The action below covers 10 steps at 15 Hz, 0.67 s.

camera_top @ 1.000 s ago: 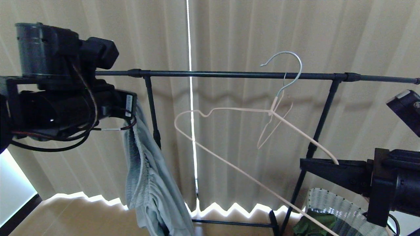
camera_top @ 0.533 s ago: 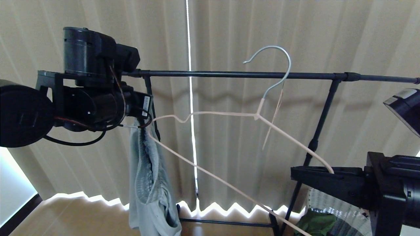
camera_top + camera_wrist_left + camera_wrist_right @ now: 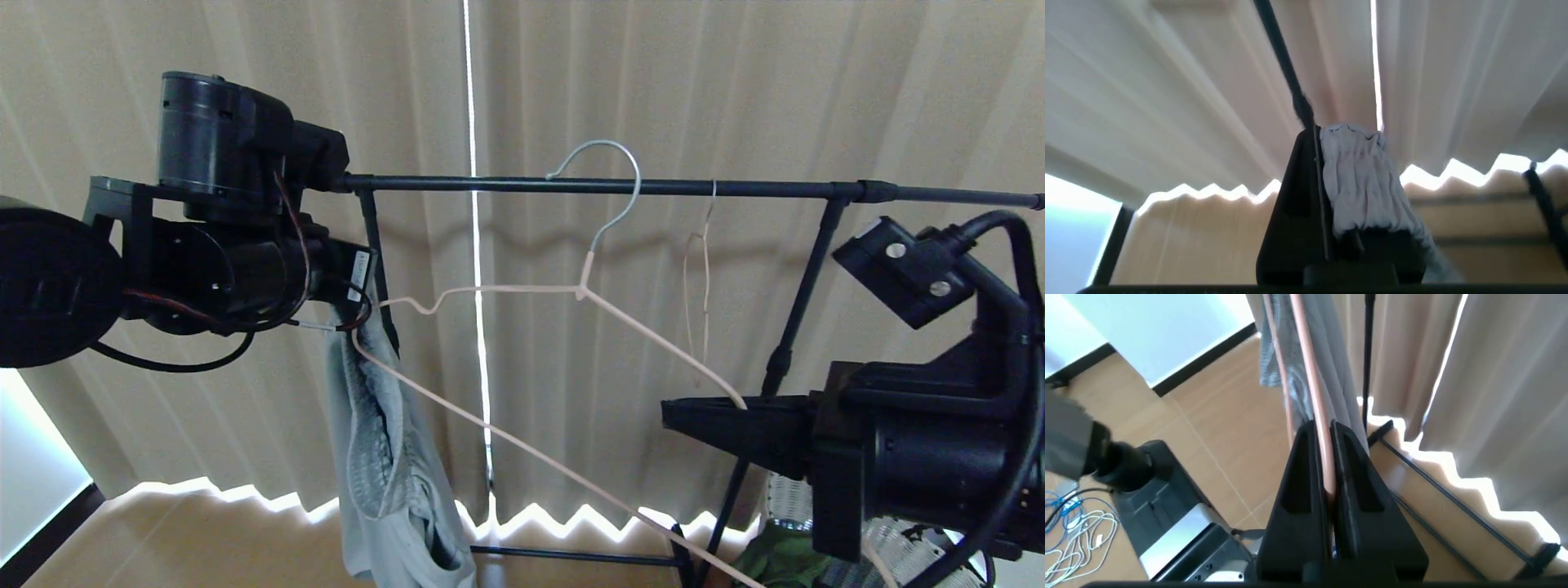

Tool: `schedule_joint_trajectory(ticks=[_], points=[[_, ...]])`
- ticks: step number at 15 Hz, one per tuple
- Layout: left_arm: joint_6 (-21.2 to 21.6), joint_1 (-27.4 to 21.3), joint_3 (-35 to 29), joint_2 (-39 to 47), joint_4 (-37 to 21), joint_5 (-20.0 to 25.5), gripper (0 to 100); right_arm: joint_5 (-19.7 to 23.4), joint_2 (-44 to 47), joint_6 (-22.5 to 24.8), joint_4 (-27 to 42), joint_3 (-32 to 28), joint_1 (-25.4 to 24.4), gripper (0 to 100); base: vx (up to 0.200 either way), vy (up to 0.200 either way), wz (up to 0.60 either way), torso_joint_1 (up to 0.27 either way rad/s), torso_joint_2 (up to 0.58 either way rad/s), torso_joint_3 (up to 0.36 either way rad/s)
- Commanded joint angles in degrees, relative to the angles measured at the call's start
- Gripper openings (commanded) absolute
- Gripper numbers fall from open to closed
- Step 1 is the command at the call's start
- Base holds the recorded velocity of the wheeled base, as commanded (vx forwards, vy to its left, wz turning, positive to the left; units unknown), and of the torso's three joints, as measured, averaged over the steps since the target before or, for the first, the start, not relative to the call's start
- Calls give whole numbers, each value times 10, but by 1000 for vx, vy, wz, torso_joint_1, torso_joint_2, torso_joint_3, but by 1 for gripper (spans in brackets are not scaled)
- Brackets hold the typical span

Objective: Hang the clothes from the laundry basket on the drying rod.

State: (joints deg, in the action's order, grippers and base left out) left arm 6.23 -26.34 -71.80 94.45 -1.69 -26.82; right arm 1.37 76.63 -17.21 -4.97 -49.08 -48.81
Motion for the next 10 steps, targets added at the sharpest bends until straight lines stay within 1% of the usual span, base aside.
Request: schedule_joint_trajectory(ticks=[1, 4, 6, 8, 9, 10], points=[[0, -1, -1, -15, -8, -2, 0, -14, 44, -3, 0, -22, 0, 0, 0, 0, 0, 0, 0, 0], [0, -1, -1, -15, -10, -3, 0, -21, 73, -13, 0, -42, -1, 0, 0, 0, 0, 0, 0, 0], [0, -1, -1, -13, -10, -7, 0, -26, 92, -19, 1, -51, -13, 0, 0, 0, 0, 0, 0, 0], [1, 2, -5, -12, -11, -9, 0, -61, 110, -22, 2, -54, -18, 0, 0, 0, 0, 0, 0, 0], [9, 4, -6, -14, -22, -17, 0, -81, 113, -22, 5, -55, -18, 0, 0, 0, 0, 0, 0, 0], [17, 4, -6, -15, -37, -32, 0, -87, 112, -22, 5, -55, -18, 0, 0, 0, 0, 0, 0, 0]])
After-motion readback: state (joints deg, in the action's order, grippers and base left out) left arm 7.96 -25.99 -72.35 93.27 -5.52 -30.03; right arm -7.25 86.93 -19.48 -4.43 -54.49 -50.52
